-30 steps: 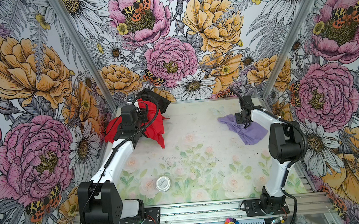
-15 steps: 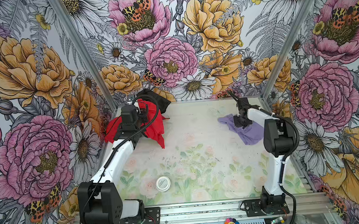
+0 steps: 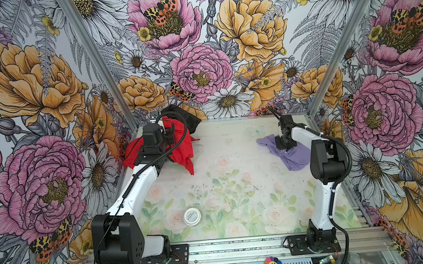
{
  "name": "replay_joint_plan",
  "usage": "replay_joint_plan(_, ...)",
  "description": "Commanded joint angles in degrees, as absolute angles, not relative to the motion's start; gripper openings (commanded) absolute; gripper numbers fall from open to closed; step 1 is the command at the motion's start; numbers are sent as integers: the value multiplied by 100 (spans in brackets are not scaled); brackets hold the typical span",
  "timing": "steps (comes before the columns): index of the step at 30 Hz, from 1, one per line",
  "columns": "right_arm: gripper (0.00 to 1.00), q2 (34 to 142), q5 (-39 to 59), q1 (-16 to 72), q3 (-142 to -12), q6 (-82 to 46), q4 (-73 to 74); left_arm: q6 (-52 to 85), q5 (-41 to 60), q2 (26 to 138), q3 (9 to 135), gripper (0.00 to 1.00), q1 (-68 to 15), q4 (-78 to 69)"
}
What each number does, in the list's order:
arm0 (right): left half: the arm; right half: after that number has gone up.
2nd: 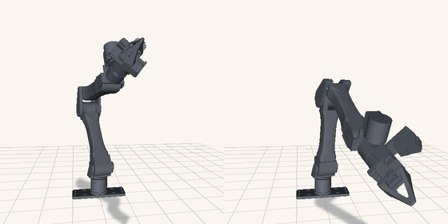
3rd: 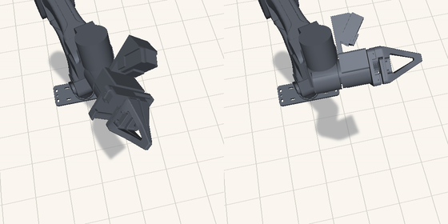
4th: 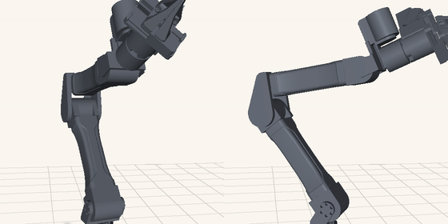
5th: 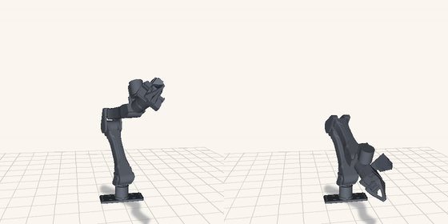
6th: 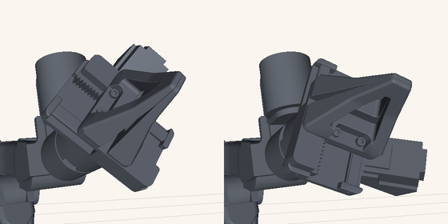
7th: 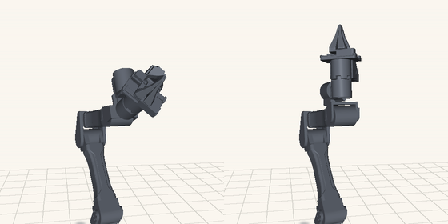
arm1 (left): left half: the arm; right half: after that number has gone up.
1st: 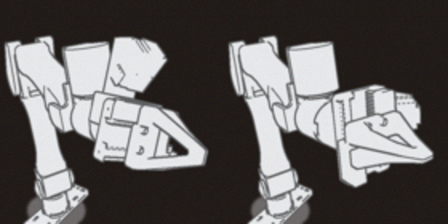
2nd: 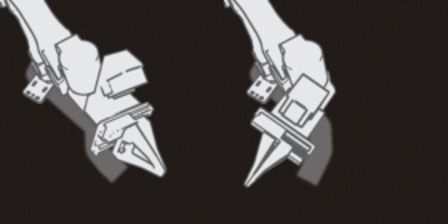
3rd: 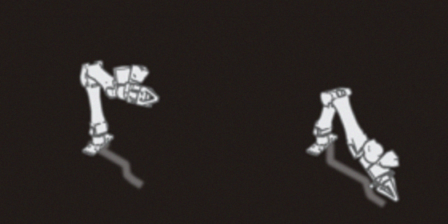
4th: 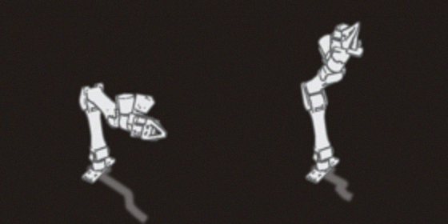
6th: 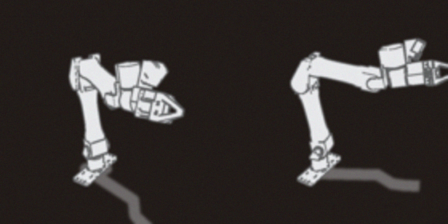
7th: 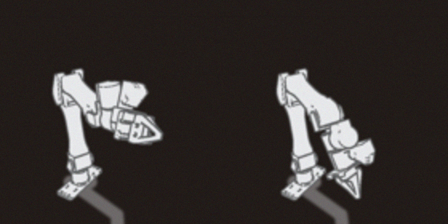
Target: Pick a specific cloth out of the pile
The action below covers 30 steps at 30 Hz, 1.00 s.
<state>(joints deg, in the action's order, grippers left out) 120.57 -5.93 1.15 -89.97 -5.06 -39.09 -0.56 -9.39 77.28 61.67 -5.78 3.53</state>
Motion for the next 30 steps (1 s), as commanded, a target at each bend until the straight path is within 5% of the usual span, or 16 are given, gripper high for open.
replay_joint_plan(1, 25, 11830, -383, 142, -8956, -553, -4389, -136, -1020, 7567, 6134, 0, -593, -70)
replay_joint_plan(16, 80, 10062, -565, 337, -9043, -754, -4390, -139, -1030, 7550, 6132, 0, -595, -73)
replay_joint_plan(30, 87, 8582, -471, 751, -9238, -787, -4290, -136, -1028, 7611, 6108, 0, -648, -99)
